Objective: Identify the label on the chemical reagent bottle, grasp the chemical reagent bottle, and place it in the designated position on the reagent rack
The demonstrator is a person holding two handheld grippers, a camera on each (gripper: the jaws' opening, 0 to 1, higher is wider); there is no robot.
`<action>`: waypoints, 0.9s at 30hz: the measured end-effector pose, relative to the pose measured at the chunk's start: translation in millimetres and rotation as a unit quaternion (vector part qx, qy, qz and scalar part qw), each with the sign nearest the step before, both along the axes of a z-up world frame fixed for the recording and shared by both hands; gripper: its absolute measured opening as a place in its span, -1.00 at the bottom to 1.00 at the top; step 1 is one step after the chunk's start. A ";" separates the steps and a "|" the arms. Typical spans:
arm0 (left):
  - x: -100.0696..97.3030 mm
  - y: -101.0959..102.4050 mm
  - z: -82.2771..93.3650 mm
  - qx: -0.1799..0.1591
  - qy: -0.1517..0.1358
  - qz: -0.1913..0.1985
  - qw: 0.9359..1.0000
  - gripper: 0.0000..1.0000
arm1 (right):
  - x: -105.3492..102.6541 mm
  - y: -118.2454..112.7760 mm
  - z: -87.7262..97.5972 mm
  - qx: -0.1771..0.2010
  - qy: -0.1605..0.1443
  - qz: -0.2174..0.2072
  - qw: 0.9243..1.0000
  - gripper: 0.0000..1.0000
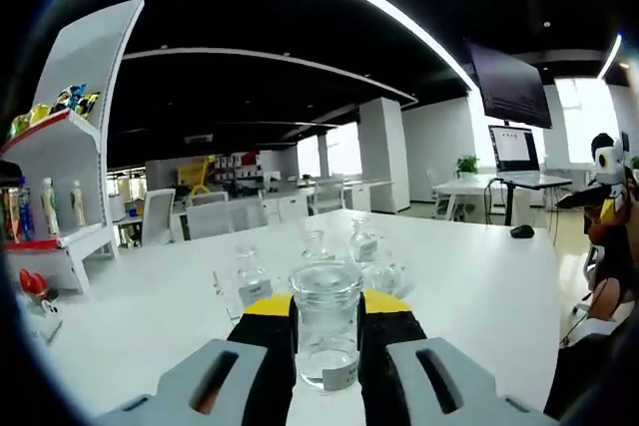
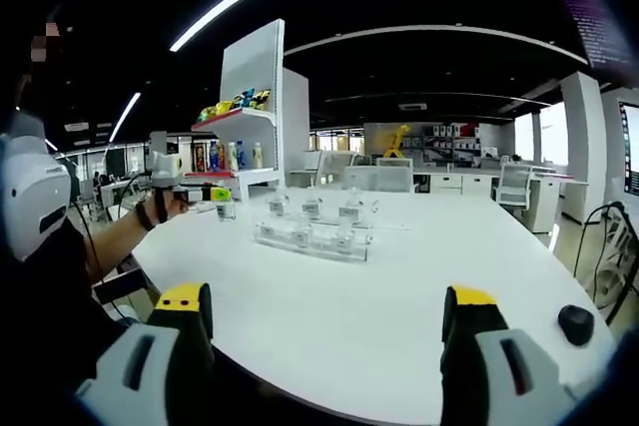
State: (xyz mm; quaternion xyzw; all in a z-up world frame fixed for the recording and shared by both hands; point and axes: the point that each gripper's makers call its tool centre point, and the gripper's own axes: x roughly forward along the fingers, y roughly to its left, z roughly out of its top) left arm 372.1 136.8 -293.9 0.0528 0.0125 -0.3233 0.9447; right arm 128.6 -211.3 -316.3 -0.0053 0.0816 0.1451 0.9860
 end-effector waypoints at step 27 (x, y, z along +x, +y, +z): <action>39.8 -38.4 27.7 -0.015 -0.017 -0.012 1.000 -0.55 | 7.0 -0.5 -8.7 0.007 0.008 -0.002 1.000 0.84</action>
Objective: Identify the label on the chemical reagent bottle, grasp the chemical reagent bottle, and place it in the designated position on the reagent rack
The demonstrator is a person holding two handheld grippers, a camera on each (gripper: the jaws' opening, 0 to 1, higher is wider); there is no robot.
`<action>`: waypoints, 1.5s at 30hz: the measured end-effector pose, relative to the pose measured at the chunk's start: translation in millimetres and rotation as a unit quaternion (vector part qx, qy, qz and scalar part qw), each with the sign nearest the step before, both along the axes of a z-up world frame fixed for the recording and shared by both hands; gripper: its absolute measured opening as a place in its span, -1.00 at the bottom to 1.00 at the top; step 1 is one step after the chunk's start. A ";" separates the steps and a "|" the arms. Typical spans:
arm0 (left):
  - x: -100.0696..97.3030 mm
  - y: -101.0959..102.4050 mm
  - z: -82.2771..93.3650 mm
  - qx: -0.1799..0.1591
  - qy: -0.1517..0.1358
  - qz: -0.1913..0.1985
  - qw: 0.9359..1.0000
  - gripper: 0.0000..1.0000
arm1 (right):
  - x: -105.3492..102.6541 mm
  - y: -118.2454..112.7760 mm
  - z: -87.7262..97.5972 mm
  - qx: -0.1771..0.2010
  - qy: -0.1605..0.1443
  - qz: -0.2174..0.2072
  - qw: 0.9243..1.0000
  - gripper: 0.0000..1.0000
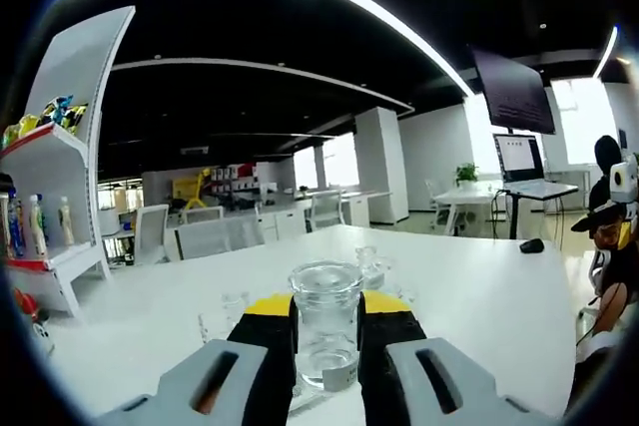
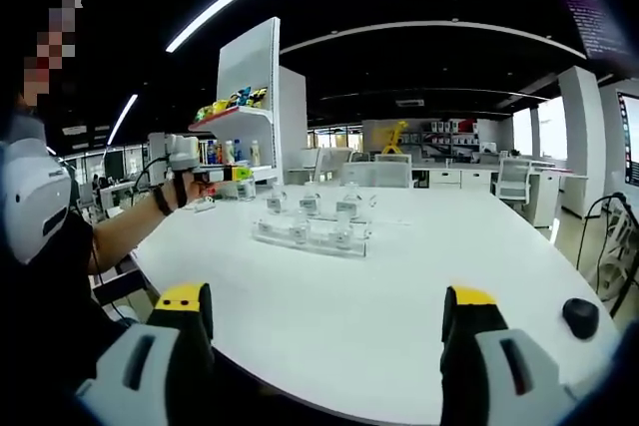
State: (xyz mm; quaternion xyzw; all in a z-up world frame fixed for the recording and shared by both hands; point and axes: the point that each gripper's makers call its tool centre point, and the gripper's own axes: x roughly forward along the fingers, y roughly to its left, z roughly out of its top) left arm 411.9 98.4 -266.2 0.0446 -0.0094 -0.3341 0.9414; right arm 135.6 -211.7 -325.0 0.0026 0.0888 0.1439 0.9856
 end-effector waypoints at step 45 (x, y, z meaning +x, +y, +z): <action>82.5 20.1 -60.8 -0.002 -0.001 0.082 0.997 -0.55 | -0.5 -3.3 -4.6 -0.005 0.006 -0.008 1.000 0.83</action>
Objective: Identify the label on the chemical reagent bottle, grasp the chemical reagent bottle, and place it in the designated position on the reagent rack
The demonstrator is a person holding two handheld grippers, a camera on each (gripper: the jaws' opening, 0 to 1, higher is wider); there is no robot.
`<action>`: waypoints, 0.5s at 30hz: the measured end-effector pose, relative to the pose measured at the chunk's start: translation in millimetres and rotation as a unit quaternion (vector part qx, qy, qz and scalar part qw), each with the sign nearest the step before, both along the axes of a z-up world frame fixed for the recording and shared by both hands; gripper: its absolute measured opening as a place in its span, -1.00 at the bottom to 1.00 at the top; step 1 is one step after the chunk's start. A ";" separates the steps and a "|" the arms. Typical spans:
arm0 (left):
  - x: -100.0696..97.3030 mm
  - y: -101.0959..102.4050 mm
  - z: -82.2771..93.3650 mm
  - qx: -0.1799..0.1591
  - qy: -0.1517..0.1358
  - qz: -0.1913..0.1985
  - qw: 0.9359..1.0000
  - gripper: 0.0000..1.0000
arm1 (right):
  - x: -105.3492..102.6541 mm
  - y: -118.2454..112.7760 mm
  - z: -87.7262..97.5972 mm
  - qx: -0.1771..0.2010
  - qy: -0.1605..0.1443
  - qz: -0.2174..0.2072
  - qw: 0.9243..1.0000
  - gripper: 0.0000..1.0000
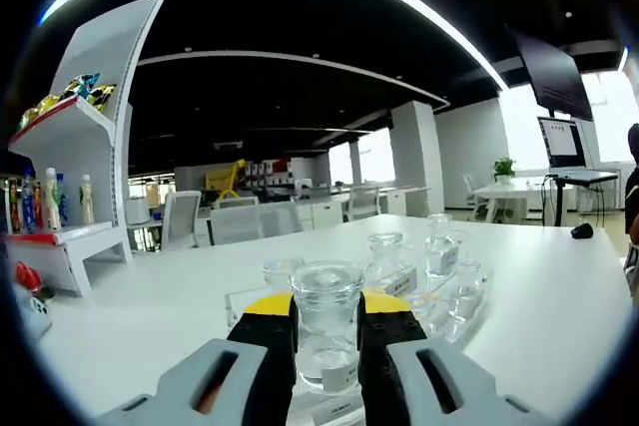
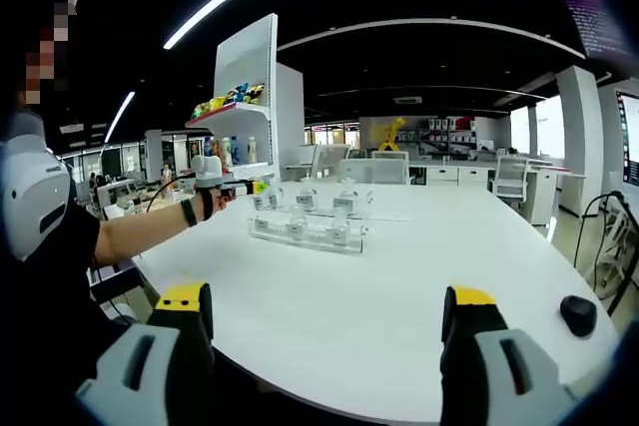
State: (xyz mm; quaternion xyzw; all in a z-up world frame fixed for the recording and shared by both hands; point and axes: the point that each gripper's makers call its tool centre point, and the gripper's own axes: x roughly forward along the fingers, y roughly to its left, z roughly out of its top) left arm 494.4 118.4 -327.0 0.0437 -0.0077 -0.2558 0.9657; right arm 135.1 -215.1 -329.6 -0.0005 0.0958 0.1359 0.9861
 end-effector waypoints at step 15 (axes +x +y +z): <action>8.8 1.2 -10.3 0.012 -0.004 0.009 1.000 -0.54 | -2.7 3.8 9.7 -0.013 -0.007 0.002 1.000 0.83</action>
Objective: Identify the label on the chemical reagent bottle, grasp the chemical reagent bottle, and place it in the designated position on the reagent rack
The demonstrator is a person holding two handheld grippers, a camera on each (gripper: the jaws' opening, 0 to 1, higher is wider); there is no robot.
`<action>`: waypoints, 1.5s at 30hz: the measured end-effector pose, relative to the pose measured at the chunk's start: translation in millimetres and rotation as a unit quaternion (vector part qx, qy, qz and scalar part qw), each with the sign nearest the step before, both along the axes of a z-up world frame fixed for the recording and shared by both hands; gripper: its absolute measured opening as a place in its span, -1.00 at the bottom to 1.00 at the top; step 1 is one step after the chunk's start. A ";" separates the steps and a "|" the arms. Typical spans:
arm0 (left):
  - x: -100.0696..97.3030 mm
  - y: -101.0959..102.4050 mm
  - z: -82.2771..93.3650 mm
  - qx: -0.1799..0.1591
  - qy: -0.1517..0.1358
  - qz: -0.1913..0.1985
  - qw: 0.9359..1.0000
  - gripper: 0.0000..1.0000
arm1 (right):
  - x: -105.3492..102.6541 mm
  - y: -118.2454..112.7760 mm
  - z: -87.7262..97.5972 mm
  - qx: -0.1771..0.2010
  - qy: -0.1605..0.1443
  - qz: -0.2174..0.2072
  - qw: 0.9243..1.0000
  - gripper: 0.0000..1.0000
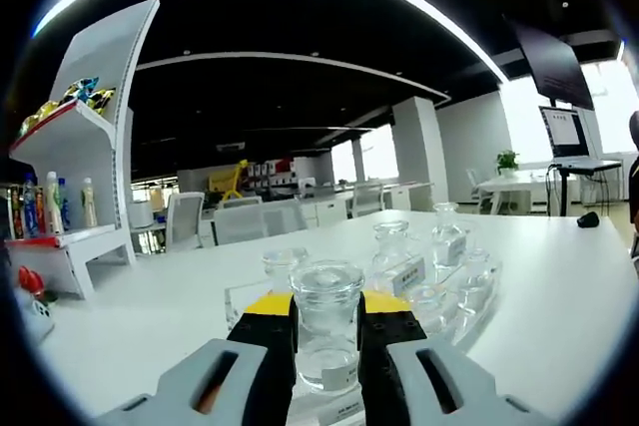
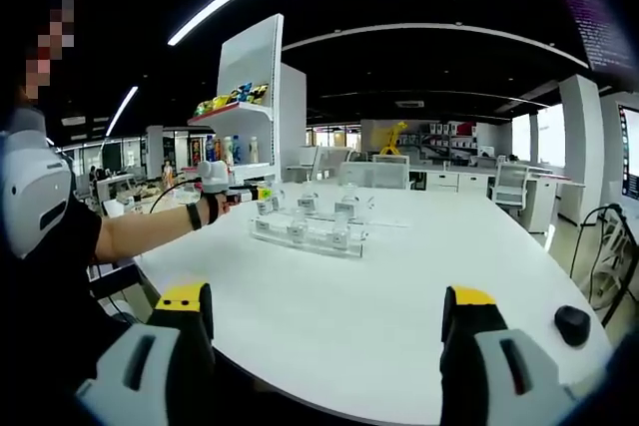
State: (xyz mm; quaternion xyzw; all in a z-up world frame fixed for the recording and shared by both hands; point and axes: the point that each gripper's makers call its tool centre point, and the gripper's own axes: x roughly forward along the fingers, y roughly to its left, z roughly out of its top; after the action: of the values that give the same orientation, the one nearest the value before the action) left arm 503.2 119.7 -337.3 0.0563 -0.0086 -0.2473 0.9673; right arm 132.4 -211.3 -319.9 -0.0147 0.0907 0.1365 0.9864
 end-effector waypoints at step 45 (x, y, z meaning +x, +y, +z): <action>12.9 0.1 -31.9 0.019 0.030 0.011 0.999 -0.54 | 1.8 0.6 -8.8 0.000 0.007 0.003 1.000 0.83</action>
State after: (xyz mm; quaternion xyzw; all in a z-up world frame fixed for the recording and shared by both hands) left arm 516.1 119.7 -369.2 0.0676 0.0257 -0.2380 0.9686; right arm 134.2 -210.7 -328.7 -0.0144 0.0975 0.1391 0.9854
